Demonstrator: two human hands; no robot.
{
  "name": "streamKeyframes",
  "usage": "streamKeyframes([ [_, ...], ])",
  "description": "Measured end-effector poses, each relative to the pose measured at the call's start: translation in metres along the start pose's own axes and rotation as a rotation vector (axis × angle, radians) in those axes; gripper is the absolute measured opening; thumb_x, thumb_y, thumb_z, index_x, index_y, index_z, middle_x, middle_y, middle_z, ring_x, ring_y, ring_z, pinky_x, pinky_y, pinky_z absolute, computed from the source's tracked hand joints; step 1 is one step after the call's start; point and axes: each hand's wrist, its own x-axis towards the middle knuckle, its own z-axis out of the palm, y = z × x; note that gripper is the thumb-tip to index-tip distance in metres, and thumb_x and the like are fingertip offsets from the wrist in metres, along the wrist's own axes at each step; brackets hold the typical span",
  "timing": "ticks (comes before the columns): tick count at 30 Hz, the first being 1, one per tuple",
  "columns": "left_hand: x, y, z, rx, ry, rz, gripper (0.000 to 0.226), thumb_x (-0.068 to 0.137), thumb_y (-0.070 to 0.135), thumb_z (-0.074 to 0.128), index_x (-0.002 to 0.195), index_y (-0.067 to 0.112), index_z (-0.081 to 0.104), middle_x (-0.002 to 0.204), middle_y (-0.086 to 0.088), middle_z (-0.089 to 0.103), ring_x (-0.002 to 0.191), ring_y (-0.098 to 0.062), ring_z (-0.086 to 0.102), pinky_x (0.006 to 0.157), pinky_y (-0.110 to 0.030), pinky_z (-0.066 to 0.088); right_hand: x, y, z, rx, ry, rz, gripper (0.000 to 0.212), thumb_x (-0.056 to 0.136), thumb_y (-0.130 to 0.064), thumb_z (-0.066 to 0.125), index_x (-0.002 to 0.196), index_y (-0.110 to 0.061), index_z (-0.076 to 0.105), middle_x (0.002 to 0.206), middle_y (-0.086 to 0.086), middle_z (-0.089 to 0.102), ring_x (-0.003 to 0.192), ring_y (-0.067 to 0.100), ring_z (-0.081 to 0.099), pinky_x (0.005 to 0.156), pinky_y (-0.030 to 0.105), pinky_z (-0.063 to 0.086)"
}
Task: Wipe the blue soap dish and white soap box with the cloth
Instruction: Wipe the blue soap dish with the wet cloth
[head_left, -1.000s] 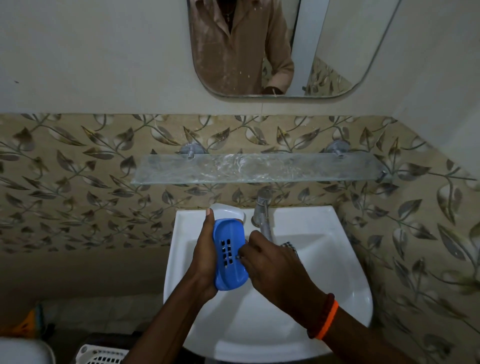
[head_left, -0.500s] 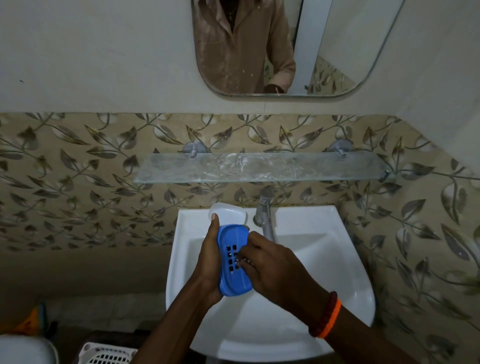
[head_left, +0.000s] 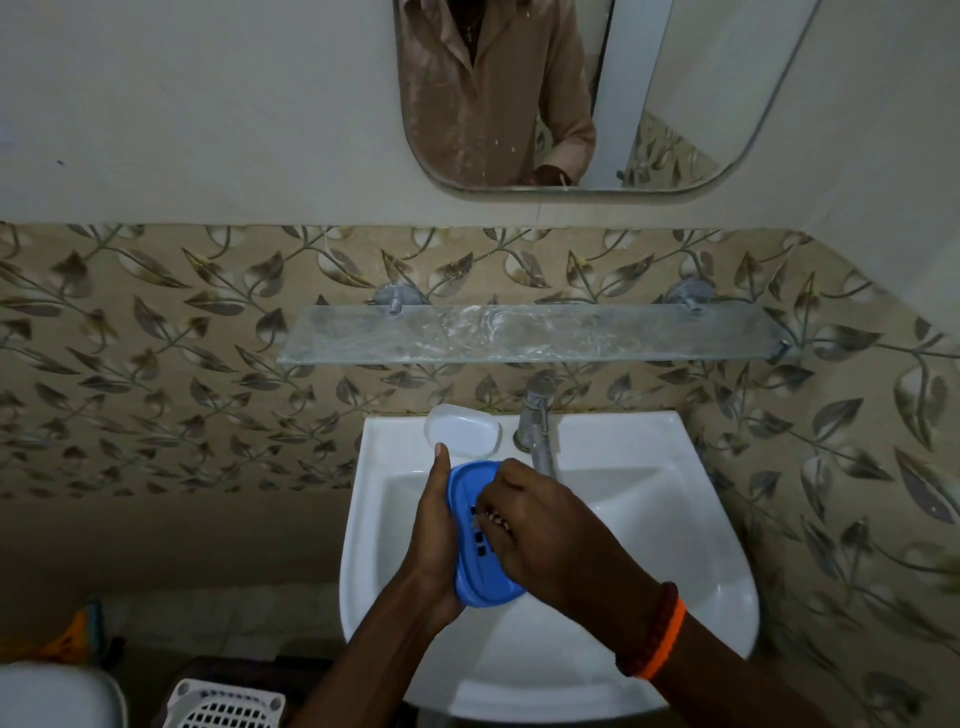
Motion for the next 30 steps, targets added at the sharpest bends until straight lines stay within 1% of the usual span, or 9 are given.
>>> streamKeyframes([
  [5, 0.005, 0.016, 0.000, -0.087, -0.007, 0.012, 0.079, 0.079, 0.081, 0.048, 0.098, 0.013, 0.084, 0.080, -0.015, 0.076, 0.066, -0.023, 0.072, 0.063, -0.033, 0.060, -0.020, -0.009, 0.002, 0.051, -0.107, -0.075, 0.010, 0.093, -0.017, 0.060, 0.095, -0.011, 0.067, 0.091, 0.004, 0.061, 0.077, 0.015, 0.060, 0.068, 0.024, 0.052],
  [8, 0.000, 0.011, 0.002, -0.049, -0.009, -0.025, 0.078, 0.084, 0.080, 0.046, 0.093, 0.012, 0.084, 0.082, -0.014, 0.077, 0.068, -0.024, 0.075, 0.060, -0.032, 0.061, -0.007, -0.004, -0.002, 0.008, -0.043, -0.077, 0.010, 0.093, -0.016, 0.059, 0.090, -0.009, 0.066, 0.088, 0.003, 0.059, 0.074, 0.015, 0.058, 0.064, 0.028, 0.053],
  [11, -0.003, 0.001, 0.003, -0.014, -0.011, -0.023, 0.075, 0.088, 0.077, 0.046, 0.088, 0.013, 0.085, 0.085, -0.016, 0.079, 0.072, -0.025, 0.077, 0.060, -0.034, 0.061, 0.008, -0.001, -0.002, -0.017, 0.031, 0.015, 0.011, 0.097, -0.019, 0.053, 0.097, -0.013, 0.062, 0.098, 0.000, 0.053, 0.072, 0.016, 0.060, 0.066, 0.034, 0.056],
  [15, -0.006, -0.006, 0.004, -0.018, -0.008, -0.017, 0.072, 0.088, 0.073, 0.047, 0.094, 0.012, 0.084, 0.090, -0.017, 0.079, 0.077, -0.026, 0.077, 0.064, -0.035, 0.063, 0.008, -0.002, 0.003, 0.001, 0.094, 0.073, 0.011, 0.096, -0.018, 0.056, 0.099, -0.012, 0.065, 0.101, 0.001, 0.055, 0.075, 0.015, 0.062, 0.067, 0.028, 0.057],
  [19, -0.003, 0.006, -0.001, -0.080, -0.006, -0.005, 0.075, 0.078, 0.077, 0.051, 0.091, 0.011, 0.084, 0.082, -0.016, 0.076, 0.068, -0.026, 0.073, 0.064, -0.034, 0.060, -0.012, 0.000, 0.011, 0.140, -0.045, 0.006, 0.012, 0.094, -0.022, 0.057, 0.094, -0.014, 0.067, 0.096, -0.001, 0.058, 0.084, 0.012, 0.059, 0.075, 0.027, 0.052],
  [22, -0.001, 0.015, 0.000, -0.100, -0.027, 0.021, 0.074, 0.072, 0.077, 0.055, 0.090, 0.011, 0.084, 0.076, -0.015, 0.074, 0.062, -0.024, 0.071, 0.061, -0.032, 0.060, -0.020, -0.001, 0.007, 0.151, -0.101, -0.051, 0.011, 0.092, -0.025, 0.060, 0.094, -0.017, 0.066, 0.094, -0.004, 0.058, 0.082, 0.007, 0.057, 0.073, 0.021, 0.053],
  [24, -0.002, 0.007, 0.004, -0.059, -0.035, 0.024, 0.074, 0.076, 0.076, 0.053, 0.090, 0.011, 0.084, 0.081, -0.015, 0.076, 0.067, -0.024, 0.073, 0.062, -0.032, 0.061, -0.012, 0.000, 0.002, 0.061, -0.037, -0.084, 0.011, 0.093, -0.021, 0.059, 0.090, -0.014, 0.067, 0.091, -0.002, 0.059, 0.076, 0.009, 0.059, 0.068, 0.024, 0.056],
  [28, -0.008, -0.013, 0.010, -0.015, -0.004, 0.019, 0.069, 0.086, 0.070, 0.051, 0.093, 0.011, 0.084, 0.089, -0.018, 0.078, 0.075, -0.027, 0.077, 0.062, -0.035, 0.062, 0.005, 0.003, -0.003, 0.012, 0.143, 0.043, 0.012, 0.097, -0.019, 0.056, 0.095, -0.014, 0.067, 0.097, 0.000, 0.057, 0.070, 0.014, 0.062, 0.064, 0.028, 0.057],
  [30, -0.006, -0.011, 0.009, -0.009, -0.016, 0.045, 0.070, 0.089, 0.071, 0.048, 0.092, 0.011, 0.084, 0.088, -0.017, 0.079, 0.076, -0.027, 0.077, 0.063, -0.035, 0.062, 0.003, 0.001, 0.001, -0.013, 0.124, 0.059, 0.011, 0.095, -0.017, 0.058, 0.096, -0.012, 0.067, 0.098, 0.002, 0.059, 0.072, 0.015, 0.064, 0.066, 0.026, 0.057],
])
